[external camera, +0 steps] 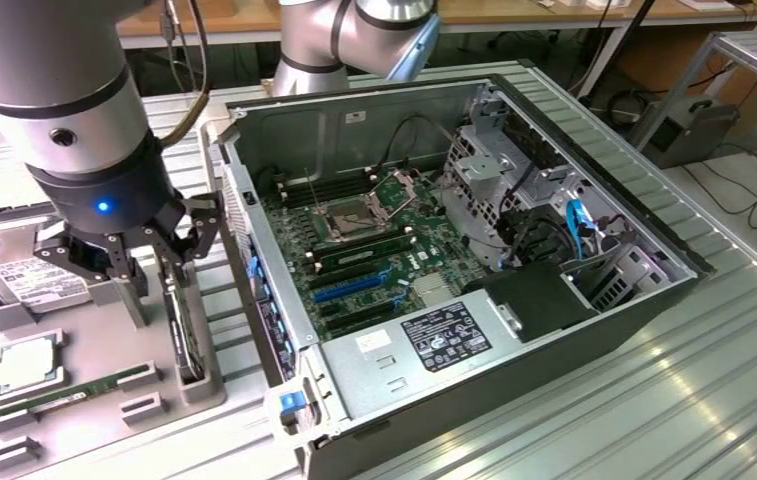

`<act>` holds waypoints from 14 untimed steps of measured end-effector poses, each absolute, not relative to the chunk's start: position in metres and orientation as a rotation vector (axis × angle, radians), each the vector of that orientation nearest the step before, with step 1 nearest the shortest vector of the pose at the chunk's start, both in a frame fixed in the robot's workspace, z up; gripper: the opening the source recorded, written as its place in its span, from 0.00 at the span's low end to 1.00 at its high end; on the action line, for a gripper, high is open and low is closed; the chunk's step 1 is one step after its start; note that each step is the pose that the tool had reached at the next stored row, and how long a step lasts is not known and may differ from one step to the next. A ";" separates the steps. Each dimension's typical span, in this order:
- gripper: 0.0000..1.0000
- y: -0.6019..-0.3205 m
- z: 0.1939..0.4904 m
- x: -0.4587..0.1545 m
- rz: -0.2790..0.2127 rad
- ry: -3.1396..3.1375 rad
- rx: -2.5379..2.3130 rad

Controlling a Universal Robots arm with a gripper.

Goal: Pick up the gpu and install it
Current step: 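Pick up the gpu and move the gpu toward the slot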

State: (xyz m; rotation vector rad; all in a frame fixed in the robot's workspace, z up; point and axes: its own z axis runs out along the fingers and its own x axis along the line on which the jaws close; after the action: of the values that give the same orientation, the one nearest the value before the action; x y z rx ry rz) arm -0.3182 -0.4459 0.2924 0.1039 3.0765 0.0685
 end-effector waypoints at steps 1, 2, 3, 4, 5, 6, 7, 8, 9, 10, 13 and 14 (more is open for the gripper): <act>0.42 -0.446 0.289 -0.318 0.069 3.076 0.104; 0.42 -0.447 0.285 -0.318 0.069 3.076 0.104; 0.42 -0.447 0.282 -0.319 0.069 3.076 0.104; 0.42 -0.448 0.279 -0.319 0.069 3.076 0.104; 0.42 -0.448 0.276 -0.319 0.069 3.076 0.104; 0.42 -0.448 0.274 -0.319 0.069 3.076 0.104; 0.42 -0.449 0.272 -0.319 0.069 3.076 0.104; 0.42 -0.449 0.270 -0.319 0.069 3.076 0.104; 0.42 -0.449 0.268 -0.319 0.069 3.076 0.103; 0.42 -0.450 0.266 -0.319 0.069 3.076 0.104; 0.42 -0.450 0.260 -0.319 0.069 3.076 0.104; 0.42 -0.450 0.257 -0.319 0.070 3.076 0.104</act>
State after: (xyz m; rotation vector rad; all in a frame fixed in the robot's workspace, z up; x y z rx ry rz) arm -0.3190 -0.4504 0.2569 0.1039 3.0757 0.0697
